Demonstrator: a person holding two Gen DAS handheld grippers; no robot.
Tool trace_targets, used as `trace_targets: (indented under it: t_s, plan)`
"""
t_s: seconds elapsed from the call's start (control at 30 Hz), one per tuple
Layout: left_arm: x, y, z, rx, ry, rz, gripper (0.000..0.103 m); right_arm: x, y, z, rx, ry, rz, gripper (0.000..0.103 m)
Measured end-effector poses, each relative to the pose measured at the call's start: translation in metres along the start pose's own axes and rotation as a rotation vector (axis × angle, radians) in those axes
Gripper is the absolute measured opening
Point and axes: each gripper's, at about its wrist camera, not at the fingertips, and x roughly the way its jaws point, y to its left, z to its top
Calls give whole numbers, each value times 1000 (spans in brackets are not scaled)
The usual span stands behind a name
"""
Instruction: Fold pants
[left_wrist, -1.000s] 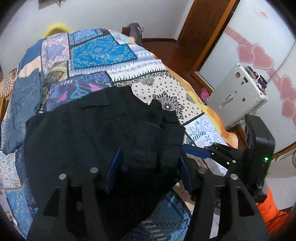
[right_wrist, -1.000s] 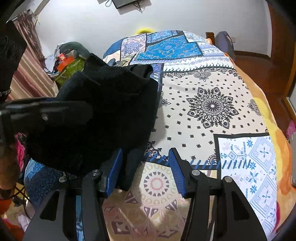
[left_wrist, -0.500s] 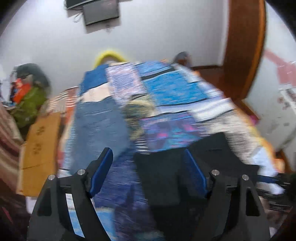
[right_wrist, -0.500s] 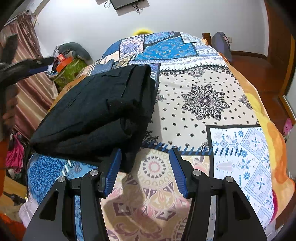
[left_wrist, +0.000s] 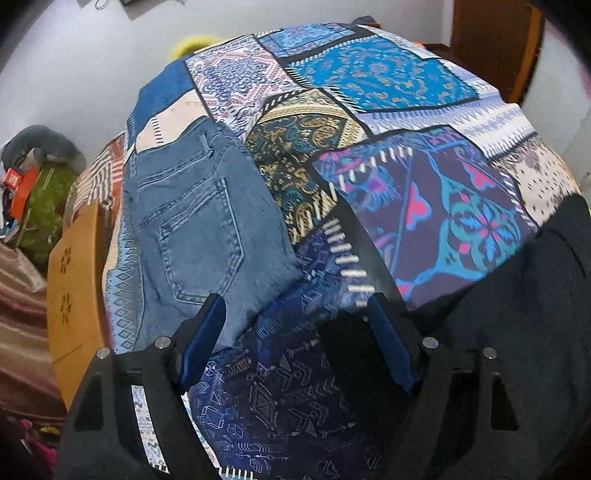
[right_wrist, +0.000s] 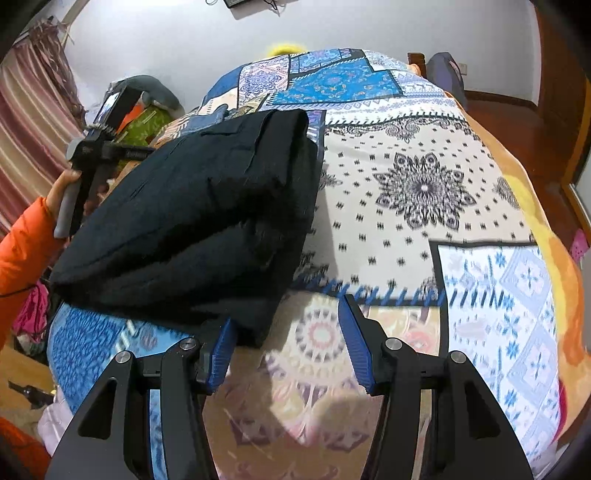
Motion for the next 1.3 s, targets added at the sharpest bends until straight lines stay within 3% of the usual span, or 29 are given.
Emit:
trace_targets:
  t_s: [0.2,0.4,0.5,0.6,0.8,0.93,1.0,1.1,1.17,1.2,1.3]
  plan:
    - [-22,-1,-45,25,-12,-15,78,15,-8,30,-39,-24,-94,50]
    - [-69,-3,-112,-86,-26,-123,78,4,-32,44,1,-40,-162,50]
    - [-92,-23,-144,-102,-59,-161,78,-13,-35,44,0,-70,-175,50]
    - [-112,-38,-156,-104,-97,-137,77,-30,-31,46,-2,-105,-154,50]
    - [-142,-26,-121,-178,-188,-110,77,-39,-10,52,-45,-149,-78,50]
    - [-148,-35,-76,-140,-248,-130,77,-23,1,59,-72,-150,-52,50]
    - [-138,-45,-52,-101,-238,-151,74,-11,2,62,-64,-140,-38,50]
    - [-111,-63,-25,-58,-175,-216,61,6,-3,68,-41,-123,-22,45]
    - [-89,-75,-13,-31,-112,-244,46,15,-5,69,-29,-100,-10,31]
    - [-78,-81,-9,-18,-88,-255,43,20,-6,70,-25,-94,-9,31]
    - [-65,-88,-2,-1,-95,-286,29,27,-6,68,-54,-97,-20,20]
